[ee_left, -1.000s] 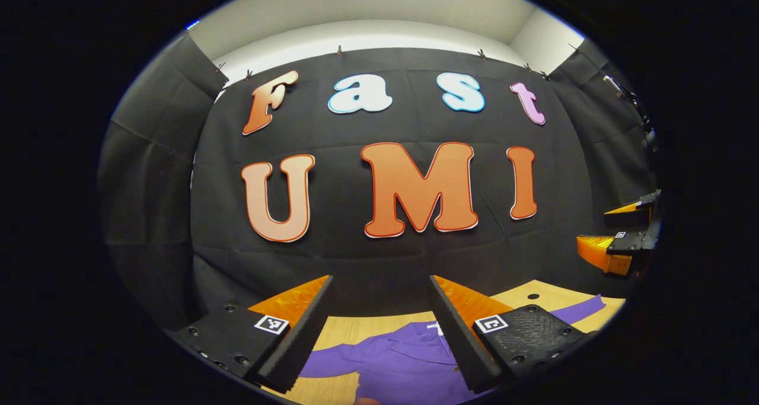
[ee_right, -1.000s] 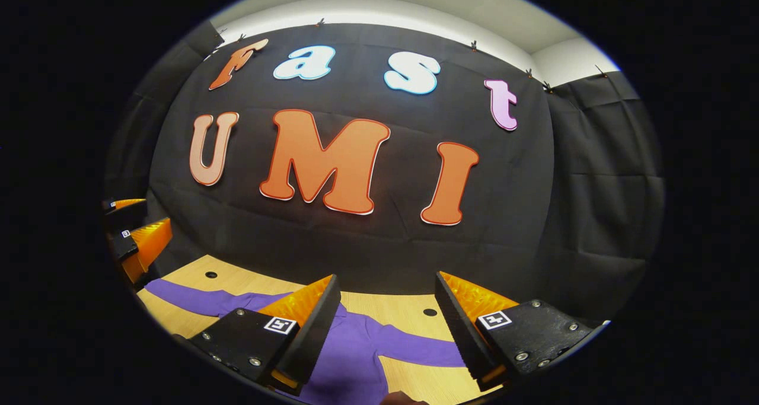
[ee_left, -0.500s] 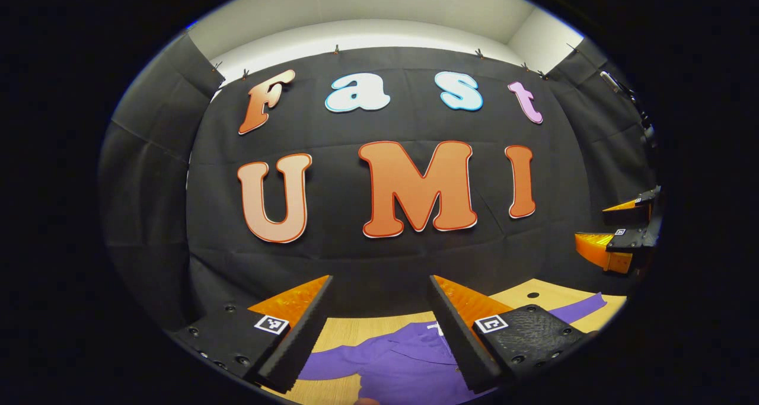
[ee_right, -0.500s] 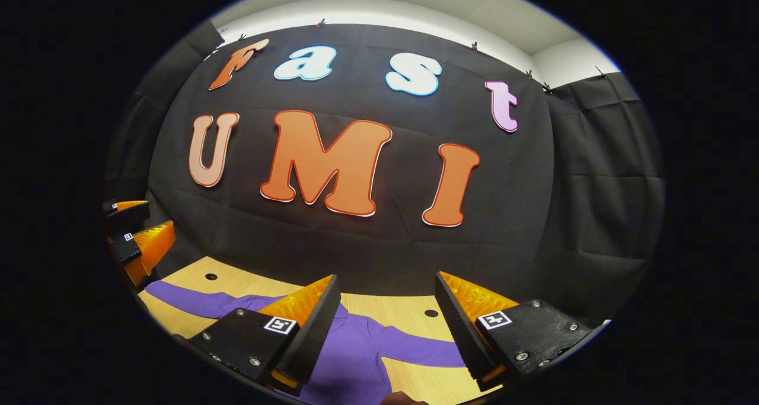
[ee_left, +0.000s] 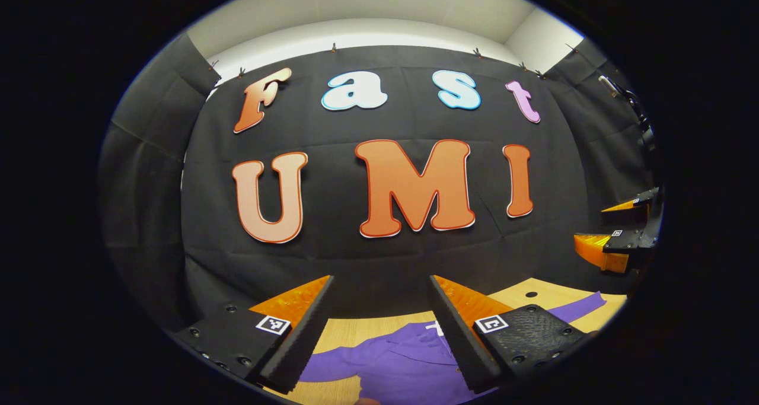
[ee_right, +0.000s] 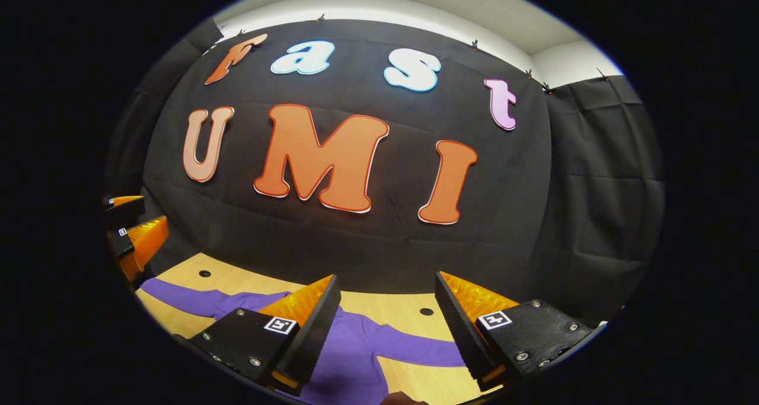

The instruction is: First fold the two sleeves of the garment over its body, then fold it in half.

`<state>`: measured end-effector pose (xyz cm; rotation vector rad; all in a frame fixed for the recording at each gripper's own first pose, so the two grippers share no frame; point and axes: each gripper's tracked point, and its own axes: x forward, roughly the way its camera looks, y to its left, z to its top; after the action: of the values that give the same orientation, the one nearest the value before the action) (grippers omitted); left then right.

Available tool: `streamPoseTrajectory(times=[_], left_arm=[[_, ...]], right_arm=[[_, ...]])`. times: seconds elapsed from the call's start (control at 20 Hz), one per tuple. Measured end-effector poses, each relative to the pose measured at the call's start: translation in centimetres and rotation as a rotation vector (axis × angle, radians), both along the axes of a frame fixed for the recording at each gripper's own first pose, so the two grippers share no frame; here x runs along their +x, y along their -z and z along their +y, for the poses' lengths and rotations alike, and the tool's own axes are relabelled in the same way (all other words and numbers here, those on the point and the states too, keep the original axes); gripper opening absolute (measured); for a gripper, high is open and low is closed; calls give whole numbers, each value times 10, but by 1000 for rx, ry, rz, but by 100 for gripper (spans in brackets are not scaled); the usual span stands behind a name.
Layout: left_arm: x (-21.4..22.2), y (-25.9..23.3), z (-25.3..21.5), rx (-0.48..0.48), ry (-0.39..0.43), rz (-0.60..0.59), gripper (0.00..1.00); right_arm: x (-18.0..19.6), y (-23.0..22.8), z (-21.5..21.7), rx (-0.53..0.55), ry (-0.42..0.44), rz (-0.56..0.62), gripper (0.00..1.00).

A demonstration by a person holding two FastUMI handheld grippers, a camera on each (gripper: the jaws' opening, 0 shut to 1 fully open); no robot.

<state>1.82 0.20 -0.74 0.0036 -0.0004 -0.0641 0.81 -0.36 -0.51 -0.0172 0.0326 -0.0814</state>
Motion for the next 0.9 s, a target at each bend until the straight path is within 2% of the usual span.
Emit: streamPoseTrajectory(times=[0.3, 0.4, 0.6, 0.85, 0.9], left_arm=[[15, 6, 11, -9, 64, -2, 97], [20, 7, 11, -11, 72, -2, 97], [25, 6, 8, -12, 25, 0, 97], [28, 19, -5, 2, -53, 53, 97], [28, 22, -9, 14, -68, 64, 100]], right_arm=[[0, 2, -13, -18, 122, 28, 95], [2, 5, -11, -5, 133, 32, 95], [15, 24, -12, -7, 95, 70, 95], [35, 55, -59, -12, 107, 123, 95], [39, 63, -72, -8, 116, 140, 95]])
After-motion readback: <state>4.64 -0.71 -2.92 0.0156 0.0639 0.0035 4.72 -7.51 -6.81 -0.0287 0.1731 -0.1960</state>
